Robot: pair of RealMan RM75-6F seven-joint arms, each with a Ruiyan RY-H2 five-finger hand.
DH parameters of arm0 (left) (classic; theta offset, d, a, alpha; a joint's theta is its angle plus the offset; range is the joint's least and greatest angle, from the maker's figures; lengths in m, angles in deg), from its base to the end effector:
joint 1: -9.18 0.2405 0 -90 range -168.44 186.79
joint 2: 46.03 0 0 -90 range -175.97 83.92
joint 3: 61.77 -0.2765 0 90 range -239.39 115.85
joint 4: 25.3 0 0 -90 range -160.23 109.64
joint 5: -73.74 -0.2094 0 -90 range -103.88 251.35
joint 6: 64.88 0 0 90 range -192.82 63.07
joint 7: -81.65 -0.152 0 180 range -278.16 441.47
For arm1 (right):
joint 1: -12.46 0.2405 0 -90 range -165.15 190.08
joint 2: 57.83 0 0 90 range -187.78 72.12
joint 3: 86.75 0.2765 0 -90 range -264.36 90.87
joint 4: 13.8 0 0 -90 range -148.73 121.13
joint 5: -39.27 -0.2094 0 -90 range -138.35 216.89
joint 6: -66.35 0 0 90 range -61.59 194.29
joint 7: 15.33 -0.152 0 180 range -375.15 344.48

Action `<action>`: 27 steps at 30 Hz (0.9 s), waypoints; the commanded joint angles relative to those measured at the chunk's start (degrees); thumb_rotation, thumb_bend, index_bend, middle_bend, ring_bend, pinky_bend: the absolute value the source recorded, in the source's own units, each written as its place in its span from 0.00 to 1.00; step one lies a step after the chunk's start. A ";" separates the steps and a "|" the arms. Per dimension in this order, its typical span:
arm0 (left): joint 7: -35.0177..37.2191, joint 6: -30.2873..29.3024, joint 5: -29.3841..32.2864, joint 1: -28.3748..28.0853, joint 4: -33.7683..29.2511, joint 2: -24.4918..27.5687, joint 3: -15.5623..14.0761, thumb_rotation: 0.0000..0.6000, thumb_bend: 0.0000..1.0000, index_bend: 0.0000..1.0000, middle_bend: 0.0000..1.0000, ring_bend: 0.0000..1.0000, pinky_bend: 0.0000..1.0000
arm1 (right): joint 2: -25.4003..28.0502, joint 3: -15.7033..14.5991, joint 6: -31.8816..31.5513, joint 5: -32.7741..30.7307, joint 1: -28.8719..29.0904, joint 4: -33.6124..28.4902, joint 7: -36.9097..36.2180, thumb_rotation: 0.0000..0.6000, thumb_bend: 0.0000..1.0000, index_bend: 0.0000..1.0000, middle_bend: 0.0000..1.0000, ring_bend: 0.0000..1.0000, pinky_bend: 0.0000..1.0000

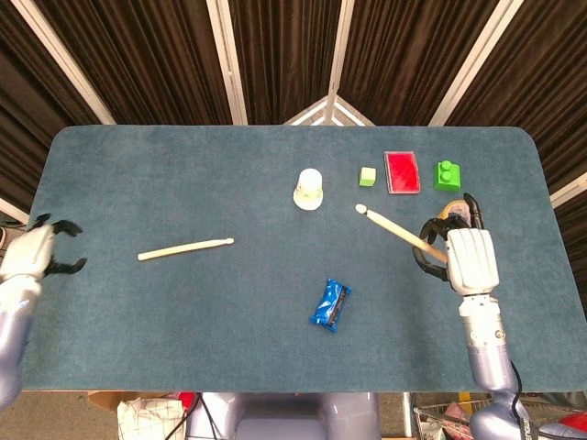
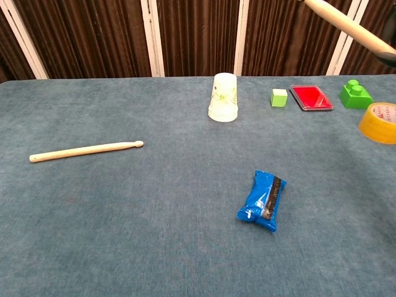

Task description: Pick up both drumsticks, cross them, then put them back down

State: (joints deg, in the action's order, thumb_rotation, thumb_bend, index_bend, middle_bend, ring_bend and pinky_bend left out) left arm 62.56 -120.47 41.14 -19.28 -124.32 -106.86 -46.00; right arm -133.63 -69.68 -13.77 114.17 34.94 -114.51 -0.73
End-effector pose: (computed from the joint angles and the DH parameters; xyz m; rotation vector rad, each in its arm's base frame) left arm -0.3051 0.3346 0.1606 -1.1995 -1.3089 -0.6142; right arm -0.2053 -0.3103 0.1270 1.3262 -0.8407 1.2241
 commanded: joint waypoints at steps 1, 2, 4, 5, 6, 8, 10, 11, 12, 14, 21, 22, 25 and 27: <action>-5.58 -0.14 7.18 -6.18 3.02 -4.88 0.91 1.00 0.39 0.37 0.31 0.02 0.16 | 0.12 0.03 -0.19 -0.20 -0.09 0.39 0.02 1.00 0.41 0.64 0.62 0.46 0.06; -6.34 -0.76 8.27 -7.24 3.65 -6.01 1.10 1.00 0.39 0.38 0.31 0.02 0.16 | 0.14 -0.20 -0.43 -0.12 -0.31 0.42 0.00 1.00 0.41 0.64 0.62 0.46 0.06; -8.02 -1.90 10.29 -9.14 4.80 -8.07 1.20 1.00 0.39 0.38 0.31 0.02 0.16 | 0.38 -0.45 -0.70 -0.02 -0.64 0.69 -0.33 1.00 0.41 0.64 0.62 0.46 0.06; -8.76 -2.37 11.28 -9.98 5.34 -9.07 1.22 1.00 0.39 0.38 0.32 0.02 0.16 | 0.45 -0.46 -0.76 -0.12 -0.73 0.93 -0.50 1.00 0.41 0.64 0.62 0.46 0.06; -9.34 -2.62 12.23 -10.81 5.85 -10.14 1.30 1.00 0.39 0.38 0.32 0.02 0.16 | 0.47 -0.49 -0.81 -0.28 -0.84 1.21 -0.69 1.00 0.41 0.64 0.62 0.46 0.06; -10.37 -2.70 14.05 -12.20 6.81 -11.90 1.29 1.00 0.39 0.40 0.33 0.02 0.16 | 0.54 -0.57 -0.87 -0.55 -1.06 1.76 -1.18 1.00 0.41 0.64 0.62 0.46 0.06; -11.30 -2.86 15.34 -13.44 8.03 -13.66 1.15 1.00 0.40 0.40 0.33 0.02 0.16 | 0.67 -0.71 -0.92 -0.72 -1.31 2.33 -1.65 1.00 0.41 0.64 0.62 0.46 0.06; -11.62 -3.00 15.60 -13.80 8.43 -14.22 1.06 1.00 0.40 0.40 0.33 0.02 0.16 | 0.73 -0.76 -0.94 -0.73 -1.38 2.51 -1.78 1.00 0.41 0.64 0.62 0.46 0.06; -11.91 -3.28 15.80 -14.24 8.95 -15.02 0.96 1.00 0.40 0.40 0.33 0.02 0.16 | 0.82 -0.85 -0.96 -0.70 -1.47 2.75 -1.94 1.00 0.41 0.64 0.62 0.46 0.06; -12.17 -3.96 15.77 -14.83 9.75 -16.60 0.74 1.00 0.40 0.40 0.34 0.03 0.16 | 1.06 -0.96 -1.07 -0.67 -1.69 3.19 -2.28 1.00 0.41 0.64 0.62 0.46 0.06; -14.42 -5.34 17.97 -16.30 11.96 -20.30 -0.33 1.00 0.40 0.39 0.34 0.03 0.16 | 1.70 -1.22 -1.46 -0.28 -2.19 3.74 -3.17 1.00 0.41 0.64 0.62 0.46 0.06; -14.83 -5.68 18.35 -16.51 12.64 -20.93 -0.47 1.00 0.40 0.39 0.35 0.03 0.16 | 1.77 -1.34 -1.51 -0.17 -2.27 3.86 -3.25 1.00 0.41 0.64 0.62 0.46 0.06; -16.04 -6.36 19.44 -17.16 14.90 -22.90 -0.71 1.00 0.40 0.39 0.36 0.03 0.16 | 1.87 -1.53 -1.64 -0.13 -2.52 4.35 -3.57 1.00 0.41 0.64 0.62 0.46 0.06; -16.51 -6.43 19.78 -17.47 16.27 -24.11 -0.79 1.00 0.41 0.39 0.37 0.04 0.16 | 1.78 -1.39 -1.26 -0.50 -2.36 5.00 -3.77 1.00 0.41 0.64 0.62 0.46 0.06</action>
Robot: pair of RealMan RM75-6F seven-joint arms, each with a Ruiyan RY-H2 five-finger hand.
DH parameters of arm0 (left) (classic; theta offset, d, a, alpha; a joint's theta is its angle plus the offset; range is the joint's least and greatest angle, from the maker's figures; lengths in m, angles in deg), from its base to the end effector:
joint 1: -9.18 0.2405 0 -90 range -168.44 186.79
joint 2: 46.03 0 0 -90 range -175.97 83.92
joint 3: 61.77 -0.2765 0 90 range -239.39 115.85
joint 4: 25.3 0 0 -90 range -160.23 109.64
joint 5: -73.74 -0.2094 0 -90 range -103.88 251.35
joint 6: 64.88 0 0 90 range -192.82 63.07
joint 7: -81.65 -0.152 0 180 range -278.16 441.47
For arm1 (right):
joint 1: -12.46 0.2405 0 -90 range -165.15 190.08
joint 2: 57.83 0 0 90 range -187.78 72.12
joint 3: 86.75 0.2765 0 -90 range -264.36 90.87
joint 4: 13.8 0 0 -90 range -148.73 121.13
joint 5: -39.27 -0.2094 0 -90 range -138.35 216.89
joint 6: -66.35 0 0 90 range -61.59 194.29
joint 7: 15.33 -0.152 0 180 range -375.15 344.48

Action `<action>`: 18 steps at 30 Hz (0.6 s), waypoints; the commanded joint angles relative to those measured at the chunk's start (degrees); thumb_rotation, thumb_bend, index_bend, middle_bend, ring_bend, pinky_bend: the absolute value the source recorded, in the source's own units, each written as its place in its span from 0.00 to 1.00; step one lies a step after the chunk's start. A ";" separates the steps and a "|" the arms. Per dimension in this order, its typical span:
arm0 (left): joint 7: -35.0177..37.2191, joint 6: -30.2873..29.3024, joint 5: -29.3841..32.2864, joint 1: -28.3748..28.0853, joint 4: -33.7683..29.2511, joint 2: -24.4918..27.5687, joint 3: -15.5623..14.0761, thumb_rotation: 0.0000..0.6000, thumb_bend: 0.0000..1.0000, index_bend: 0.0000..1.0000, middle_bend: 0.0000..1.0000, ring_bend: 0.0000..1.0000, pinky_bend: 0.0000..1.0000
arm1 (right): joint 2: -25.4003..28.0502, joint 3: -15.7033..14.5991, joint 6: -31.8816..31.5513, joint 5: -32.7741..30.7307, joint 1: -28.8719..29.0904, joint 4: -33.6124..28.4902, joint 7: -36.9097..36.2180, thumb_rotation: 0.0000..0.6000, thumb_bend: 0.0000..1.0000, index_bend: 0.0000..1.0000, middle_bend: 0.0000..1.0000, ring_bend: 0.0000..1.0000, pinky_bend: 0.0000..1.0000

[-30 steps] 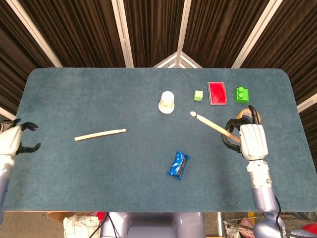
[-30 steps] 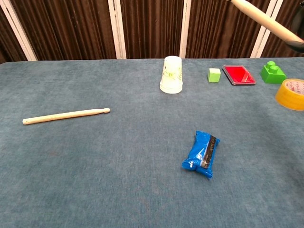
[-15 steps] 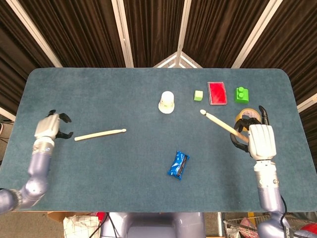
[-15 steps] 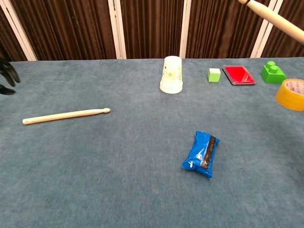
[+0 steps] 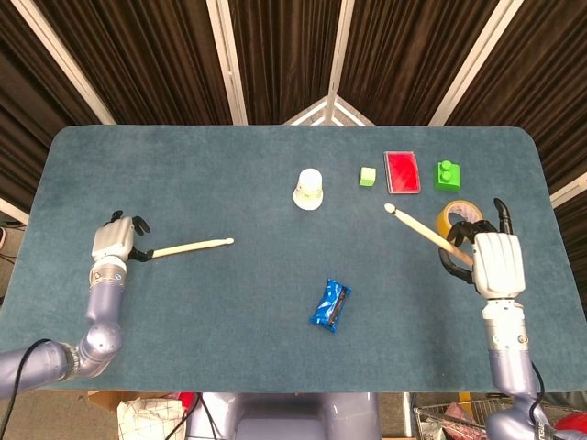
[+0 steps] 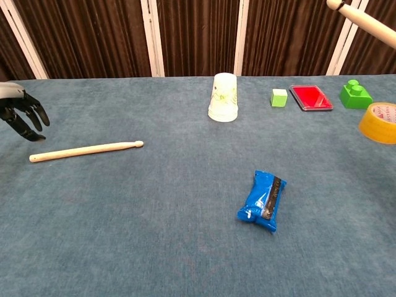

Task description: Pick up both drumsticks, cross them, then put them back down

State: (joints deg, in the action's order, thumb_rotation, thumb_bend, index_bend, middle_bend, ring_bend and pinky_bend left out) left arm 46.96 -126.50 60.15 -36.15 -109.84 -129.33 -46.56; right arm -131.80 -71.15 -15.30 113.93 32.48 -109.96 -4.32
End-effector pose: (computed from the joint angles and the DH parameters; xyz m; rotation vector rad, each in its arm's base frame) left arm -0.2511 0.3971 0.0423 -1.2398 -1.3304 -0.5081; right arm -0.2420 -0.3040 0.1414 1.2798 -0.8217 1.1529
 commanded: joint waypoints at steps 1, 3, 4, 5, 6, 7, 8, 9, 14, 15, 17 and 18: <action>-1.06 -0.30 0.85 -0.75 2.59 -2.36 -0.28 1.00 0.42 0.40 0.37 0.04 0.16 | -0.08 0.06 0.36 -0.33 0.12 0.71 -0.23 1.00 0.41 0.64 0.62 0.46 0.06; -1.22 0.13 0.87 -0.99 4.28 -3.81 -0.33 1.00 0.44 0.40 0.38 0.04 0.16 | -0.15 0.05 0.41 -0.38 0.14 1.08 -0.27 1.00 0.41 0.64 0.62 0.46 0.06; -1.26 0.35 0.81 -1.10 5.12 -4.53 -0.33 1.00 0.44 0.40 0.38 0.04 0.16 | -0.19 0.06 0.44 -0.41 0.16 1.21 -0.28 1.00 0.41 0.64 0.62 0.46 0.06; -1.32 0.52 0.65 -1.22 5.90 -5.24 -0.35 1.00 0.44 0.41 0.39 0.04 0.16 | -0.23 0.08 0.48 -0.47 0.20 1.32 -0.27 1.00 0.41 0.64 0.62 0.46 0.06; -1.43 0.62 0.44 -1.34 6.59 -5.91 -0.41 1.00 0.44 0.41 0.40 0.05 0.16 | -0.25 0.12 0.51 -0.52 0.24 1.39 -0.26 1.00 0.41 0.64 0.62 0.46 0.06; -1.54 0.66 0.30 -1.41 6.93 -6.28 -0.45 1.00 0.44 0.42 0.40 0.05 0.16 | -0.26 0.18 0.51 -0.56 0.27 1.44 -0.24 1.00 0.41 0.64 0.62 0.46 0.06; -1.83 0.70 0.10 -1.54 7.33 -6.81 -0.57 1.00 0.44 0.42 0.40 0.05 0.16 | -0.28 0.25 0.51 -0.60 0.32 1.51 -0.19 1.00 0.41 0.64 0.62 0.46 0.06; -2.12 0.62 -0.07 -1.65 7.65 -7.23 -0.64 1.00 0.44 0.42 0.40 0.05 0.16 | -0.29 0.32 0.52 -0.65 0.38 1.59 -0.13 1.00 0.41 0.64 0.62 0.46 0.06; -3.37 -0.32 -1.35 -2.25 8.82 -9.08 -0.67 1.00 0.44 0.42 0.39 0.05 0.16 | 0.39 0.79 0.40 -0.75 0.29 1.81 -0.95 1.00 0.41 0.64 0.62 0.46 0.06; -3.48 -0.41 -1.53 -2.30 8.88 -9.37 -0.58 1.00 0.44 0.42 0.39 0.05 0.16 | 0.52 0.86 0.40 -0.74 0.30 1.82 -1.10 1.00 0.41 0.64 0.62 0.46 0.06; -3.73 -0.56 -1.85 -2.40 8.86 -9.86 -0.37 1.00 0.44 0.43 0.39 0.05 0.16 | 0.77 1.02 0.42 -0.81 0.30 1.87 -1.38 1.00 0.41 0.64 0.62 0.46 0.06; -3.93 -0.70 -2.04 -2.50 8.81 -10.08 -0.27 1.00 0.44 0.43 0.39 0.05 0.16 | 0.90 1.07 0.46 -0.88 0.29 1.94 -1.50 1.00 0.41 0.64 0.62 0.46 0.06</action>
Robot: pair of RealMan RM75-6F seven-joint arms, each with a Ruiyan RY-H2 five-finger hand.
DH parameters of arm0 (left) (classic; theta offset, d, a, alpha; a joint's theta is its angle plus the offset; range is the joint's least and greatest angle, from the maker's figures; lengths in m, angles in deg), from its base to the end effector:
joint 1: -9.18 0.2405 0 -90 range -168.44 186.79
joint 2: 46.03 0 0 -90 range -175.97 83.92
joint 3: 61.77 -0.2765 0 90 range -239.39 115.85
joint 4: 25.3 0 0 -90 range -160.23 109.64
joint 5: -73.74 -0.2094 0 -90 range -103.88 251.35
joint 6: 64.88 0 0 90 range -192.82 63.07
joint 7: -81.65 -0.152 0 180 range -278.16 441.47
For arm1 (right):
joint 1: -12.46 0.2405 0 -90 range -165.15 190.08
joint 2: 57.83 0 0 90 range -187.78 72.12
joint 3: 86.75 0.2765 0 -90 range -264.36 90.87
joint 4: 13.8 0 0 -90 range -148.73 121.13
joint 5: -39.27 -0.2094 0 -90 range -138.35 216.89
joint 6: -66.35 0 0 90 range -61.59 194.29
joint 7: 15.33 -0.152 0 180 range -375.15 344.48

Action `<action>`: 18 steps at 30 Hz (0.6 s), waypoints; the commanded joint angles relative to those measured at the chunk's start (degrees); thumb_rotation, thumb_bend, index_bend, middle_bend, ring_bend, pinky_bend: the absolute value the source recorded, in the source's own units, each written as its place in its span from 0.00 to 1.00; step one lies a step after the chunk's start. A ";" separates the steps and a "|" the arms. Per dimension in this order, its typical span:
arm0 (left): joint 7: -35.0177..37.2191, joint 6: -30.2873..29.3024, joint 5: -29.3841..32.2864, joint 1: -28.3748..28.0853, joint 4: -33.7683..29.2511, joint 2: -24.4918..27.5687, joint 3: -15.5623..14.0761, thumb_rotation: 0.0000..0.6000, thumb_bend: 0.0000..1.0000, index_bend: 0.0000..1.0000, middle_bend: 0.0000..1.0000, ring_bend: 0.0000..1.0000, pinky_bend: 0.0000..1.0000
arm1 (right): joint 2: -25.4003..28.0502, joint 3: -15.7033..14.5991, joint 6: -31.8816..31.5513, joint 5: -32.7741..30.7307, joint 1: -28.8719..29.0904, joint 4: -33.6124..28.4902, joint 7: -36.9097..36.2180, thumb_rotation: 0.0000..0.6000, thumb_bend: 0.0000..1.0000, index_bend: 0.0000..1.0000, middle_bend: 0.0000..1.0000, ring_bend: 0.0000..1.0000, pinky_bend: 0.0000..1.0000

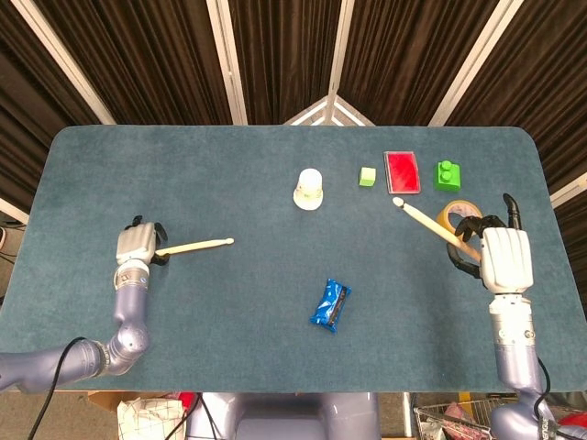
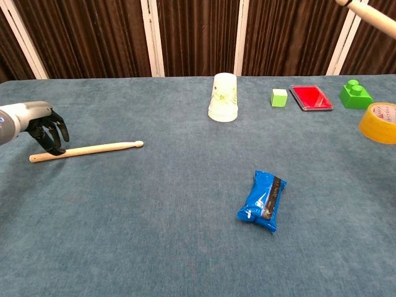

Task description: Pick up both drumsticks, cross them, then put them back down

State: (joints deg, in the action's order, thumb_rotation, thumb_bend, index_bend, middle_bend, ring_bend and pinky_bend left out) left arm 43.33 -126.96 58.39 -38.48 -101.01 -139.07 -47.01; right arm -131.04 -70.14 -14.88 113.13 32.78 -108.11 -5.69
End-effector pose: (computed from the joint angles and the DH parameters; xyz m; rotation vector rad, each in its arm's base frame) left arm -0.2384 0.4034 -0.0071 -1.3072 -1.2714 -0.4737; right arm -0.2484 -0.3111 0.1512 1.2591 -0.8045 1.1472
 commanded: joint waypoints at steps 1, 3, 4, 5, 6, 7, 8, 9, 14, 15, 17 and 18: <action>-0.47 -0.43 -0.46 -0.24 -0.10 -0.53 0.31 1.00 0.44 0.44 0.40 0.05 0.16 | 0.25 0.10 0.10 -0.12 -0.02 0.16 -0.24 1.00 0.41 0.64 0.62 0.46 0.06; -0.69 -0.58 -0.74 -0.36 -0.49 -0.72 0.56 1.00 0.44 0.45 0.40 0.05 0.16 | 0.28 -0.13 -0.15 0.06 -0.24 0.01 -0.27 1.00 0.41 0.64 0.62 0.46 0.06; -0.89 -0.63 -0.74 -0.42 -0.68 -0.80 0.62 1.00 0.44 0.45 0.40 0.05 0.16 | 0.29 -0.18 -0.24 0.08 -0.31 -0.01 -0.29 1.00 0.41 0.64 0.62 0.46 0.06; -1.22 -0.79 -0.70 -0.50 -0.85 -0.88 0.62 1.00 0.44 0.46 0.41 0.06 0.16 | 0.30 -0.21 -0.29 0.08 -0.37 0.00 -0.33 1.00 0.41 0.64 0.62 0.46 0.06; -1.92 -1.16 -0.59 -0.64 -1.01 -1.03 0.53 1.00 0.44 0.46 0.42 0.06 0.16 | 0.32 -0.21 -0.31 -0.03 -0.44 0.14 -0.44 1.00 0.41 0.64 0.62 0.46 0.06; -2.62 -1.51 -0.32 -0.76 -1.10 -1.19 0.48 1.00 0.44 0.47 0.42 0.06 0.16 | 0.32 -0.20 -0.27 -0.05 -0.43 0.30 -0.56 1.00 0.41 0.64 0.62 0.46 0.06; -3.32 -1.89 -0.09 -0.91 -1.15 -1.38 0.45 1.00 0.44 0.47 0.42 0.06 0.16 | 0.33 -0.20 -0.16 -0.05 -0.39 0.48 -0.70 1.00 0.41 0.64 0.62 0.46 0.06; -3.69 -2.17 0.02 -0.99 -1.11 -1.53 0.46 1.00 0.44 0.48 0.42 0.06 0.16 | 0.35 -0.19 -0.09 -0.05 -0.37 0.60 -0.80 1.00 0.41 0.64 0.62 0.46 0.06; -5.59 -3.54 0.30 -1.23 -0.18 -2.86 0.57 1.00 0.44 0.48 0.42 0.06 0.16 | 0.25 0.15 0.38 -0.39 0.04 1.31 -1.01 1.00 0.41 0.64 0.62 0.46 0.06; -5.82 -3.53 0.47 -1.25 -0.03 -3.06 0.73 1.00 0.44 0.48 0.42 0.06 0.16 | 0.27 0.20 0.47 -0.44 0.11 1.46 -1.05 1.00 0.41 0.64 0.62 0.46 0.06; -6.28 -3.60 0.62 -1.33 0.31 -3.44 0.89 1.00 0.44 0.48 0.42 0.06 0.16 | 0.27 0.30 0.63 -0.54 0.24 1.75 -1.11 1.00 0.41 0.64 0.62 0.46 0.06; -6.66 -3.70 0.69 -1.40 0.55 -3.68 0.94 1.00 0.44 0.48 0.42 0.06 0.16 | 0.25 0.36 0.75 -0.64 0.32 1.94 -1.16 1.00 0.41 0.64 0.62 0.46 0.06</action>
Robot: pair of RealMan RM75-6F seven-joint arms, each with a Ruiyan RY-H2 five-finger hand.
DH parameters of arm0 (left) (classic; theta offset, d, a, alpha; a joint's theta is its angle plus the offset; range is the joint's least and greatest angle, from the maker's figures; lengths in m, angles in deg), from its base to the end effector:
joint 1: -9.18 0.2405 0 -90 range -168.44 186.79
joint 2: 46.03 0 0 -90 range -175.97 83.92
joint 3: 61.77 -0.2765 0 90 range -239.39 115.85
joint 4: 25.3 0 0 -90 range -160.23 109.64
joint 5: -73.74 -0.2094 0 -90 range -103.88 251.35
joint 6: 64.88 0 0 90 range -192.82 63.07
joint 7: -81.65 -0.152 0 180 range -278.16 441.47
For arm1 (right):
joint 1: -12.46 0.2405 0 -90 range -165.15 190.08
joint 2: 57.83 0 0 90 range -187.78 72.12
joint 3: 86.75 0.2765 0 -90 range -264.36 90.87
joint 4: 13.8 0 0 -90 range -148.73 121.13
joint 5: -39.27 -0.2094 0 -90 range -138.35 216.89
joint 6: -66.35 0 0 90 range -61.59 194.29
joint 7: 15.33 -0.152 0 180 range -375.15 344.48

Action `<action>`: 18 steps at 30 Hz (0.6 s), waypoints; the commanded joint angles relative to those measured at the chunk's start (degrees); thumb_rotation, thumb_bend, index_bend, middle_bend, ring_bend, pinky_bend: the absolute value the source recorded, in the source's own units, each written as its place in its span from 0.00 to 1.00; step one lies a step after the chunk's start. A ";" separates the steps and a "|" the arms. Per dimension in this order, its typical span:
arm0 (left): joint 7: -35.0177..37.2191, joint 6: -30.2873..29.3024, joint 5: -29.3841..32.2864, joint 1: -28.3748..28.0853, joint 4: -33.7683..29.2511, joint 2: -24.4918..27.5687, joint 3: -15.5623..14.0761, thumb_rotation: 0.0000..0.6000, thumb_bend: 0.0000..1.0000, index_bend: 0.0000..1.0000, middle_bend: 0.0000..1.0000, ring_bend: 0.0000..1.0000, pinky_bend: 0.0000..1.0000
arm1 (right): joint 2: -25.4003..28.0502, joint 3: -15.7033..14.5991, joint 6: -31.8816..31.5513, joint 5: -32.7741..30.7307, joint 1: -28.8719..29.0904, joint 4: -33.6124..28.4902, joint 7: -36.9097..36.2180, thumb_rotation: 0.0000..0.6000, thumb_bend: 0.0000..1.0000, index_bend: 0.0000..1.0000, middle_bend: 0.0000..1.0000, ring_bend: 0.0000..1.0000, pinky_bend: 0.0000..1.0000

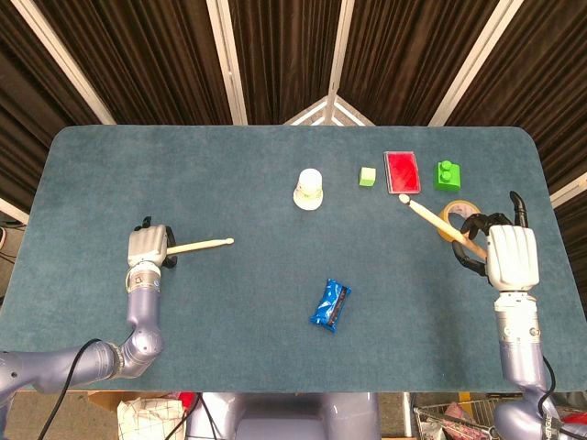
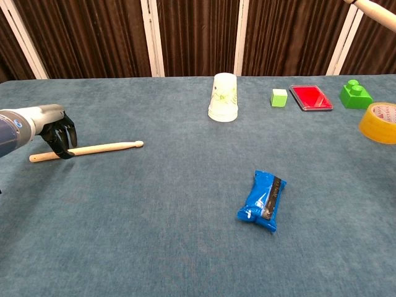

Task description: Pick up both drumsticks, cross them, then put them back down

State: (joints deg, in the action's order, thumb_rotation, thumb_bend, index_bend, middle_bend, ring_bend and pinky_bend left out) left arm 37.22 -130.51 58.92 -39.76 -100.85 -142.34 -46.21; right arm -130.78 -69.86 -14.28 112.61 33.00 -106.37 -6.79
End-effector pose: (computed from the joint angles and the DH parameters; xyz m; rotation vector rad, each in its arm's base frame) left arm -0.2219 0.4006 -0.0225 -1.3468 -1.2056 -0.4245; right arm -0.2548 -0.3155 0.1552 1.2522 -0.7992 1.1356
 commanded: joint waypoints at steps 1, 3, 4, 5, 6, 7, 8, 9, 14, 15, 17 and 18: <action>-1.06 -0.23 0.30 -0.23 0.64 -0.68 0.14 1.00 0.44 0.48 0.42 0.06 0.16 | -0.04 0.14 0.30 -0.24 0.20 0.39 -0.11 1.00 0.41 0.64 0.62 0.46 0.06; -2.00 -0.37 0.64 -0.47 1.10 -1.24 0.29 1.00 0.44 0.48 0.43 0.07 0.16 | 0.00 -0.49 -0.62 0.38 -0.45 -0.28 0.20 1.00 0.41 0.64 0.62 0.46 0.06; -2.43 -0.47 0.61 -0.66 1.38 -1.60 0.36 1.00 0.44 0.48 0.43 0.07 0.16 | -0.03 -0.52 -0.68 0.37 -0.48 -0.31 0.31 1.00 0.41 0.64 0.62 0.46 0.06; -2.60 -0.57 0.56 -0.74 1.56 -1.82 0.43 1.00 0.44 0.48 0.43 0.07 0.16 | -0.06 -0.53 -0.71 0.36 -0.48 -0.31 0.37 1.00 0.41 0.64 0.62 0.46 0.06; -2.83 -0.76 0.39 -0.83 1.84 -2.14 0.51 1.00 0.44 0.48 0.43 0.07 0.16 | -0.10 -0.54 -0.72 0.35 -0.47 -0.31 0.46 1.00 0.41 0.64 0.62 0.46 0.06; -3.08 -0.97 0.21 -0.92 2.12 -2.47 0.55 1.00 0.44 0.48 0.43 0.07 0.16 | -0.12 -0.56 -0.71 0.34 -0.46 -0.32 0.54 1.00 0.41 0.64 0.62 0.46 0.06; -3.42 -1.17 0.06 -1.01 2.37 -2.77 0.55 1.00 0.44 0.48 0.44 0.07 0.16 | 0.15 -0.63 -0.95 0.42 -0.73 -0.37 0.29 1.00 0.41 0.64 0.62 0.46 0.06; -3.79 -1.32 -0.04 -1.09 2.52 -3.05 0.56 1.00 0.44 0.48 0.44 0.07 0.16 | 0.30 -0.71 -1.00 0.58 -0.81 -0.42 0.18 1.00 0.41 0.64 0.62 0.46 0.06; -4.88 -1.61 -0.15 -1.21 2.68 -3.86 1.03 1.00 0.44 0.48 0.46 0.08 0.16 | 0.45 -0.73 -0.82 0.60 -0.79 -0.37 -0.05 1.00 0.41 0.64 0.62 0.46 0.06; -5.03 -1.71 -0.21 -1.22 2.70 -4.00 1.15 1.00 0.44 0.48 0.47 0.08 0.16 | 0.42 -0.76 -0.82 0.63 -0.80 -0.29 -0.06 1.00 0.41 0.64 0.62 0.46 0.06; -5.51 -1.93 -0.34 -1.24 2.75 -4.25 1.27 1.00 0.44 0.48 0.47 0.08 0.16 | 0.35 -0.84 -0.82 0.69 -0.82 -0.09 -0.10 1.00 0.41 0.64 0.62 0.47 0.06; -5.80 -2.05 -0.40 -1.26 2.72 -4.36 1.30 1.00 0.44 0.49 0.47 0.08 0.16 | 0.31 -0.87 -0.83 0.69 -0.84 0.01 -0.19 1.00 0.41 0.64 0.62 0.47 0.06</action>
State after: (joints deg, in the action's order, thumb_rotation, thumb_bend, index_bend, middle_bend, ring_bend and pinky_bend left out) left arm 31.59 -132.46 58.59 -41.00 -98.13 -146.60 -44.96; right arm -130.45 -70.72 -15.10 113.30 32.17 -106.38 -6.95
